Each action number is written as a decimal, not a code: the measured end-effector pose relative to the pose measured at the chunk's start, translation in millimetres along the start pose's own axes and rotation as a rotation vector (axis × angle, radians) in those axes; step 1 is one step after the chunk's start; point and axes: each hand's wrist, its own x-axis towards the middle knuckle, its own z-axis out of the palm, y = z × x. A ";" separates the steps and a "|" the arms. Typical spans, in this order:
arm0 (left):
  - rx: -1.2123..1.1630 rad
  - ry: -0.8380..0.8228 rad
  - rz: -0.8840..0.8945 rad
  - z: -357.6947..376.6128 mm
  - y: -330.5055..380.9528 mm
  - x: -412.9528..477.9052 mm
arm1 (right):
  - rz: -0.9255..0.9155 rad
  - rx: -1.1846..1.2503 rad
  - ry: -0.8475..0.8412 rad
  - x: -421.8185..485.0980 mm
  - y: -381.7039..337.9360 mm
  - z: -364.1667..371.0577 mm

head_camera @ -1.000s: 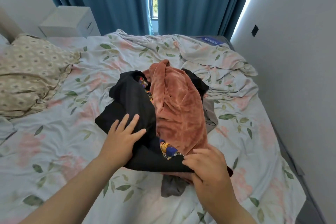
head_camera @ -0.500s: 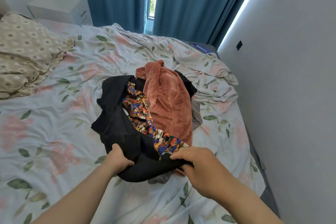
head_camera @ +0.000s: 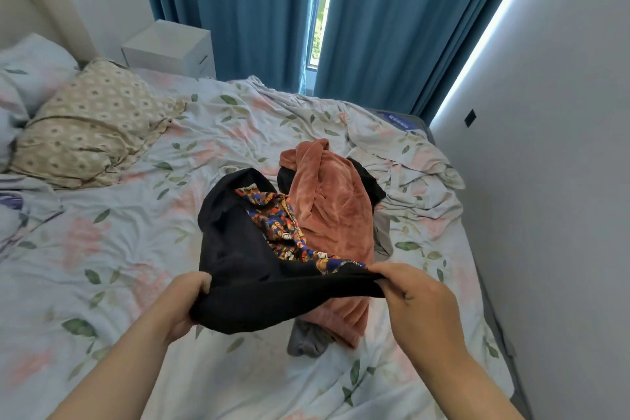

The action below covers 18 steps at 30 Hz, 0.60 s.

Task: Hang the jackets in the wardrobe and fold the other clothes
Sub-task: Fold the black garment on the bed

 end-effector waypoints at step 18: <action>-0.592 0.587 0.706 -153.1 93.3 -227.9 | -0.369 0.419 -0.005 113.8 -150.5 -65.2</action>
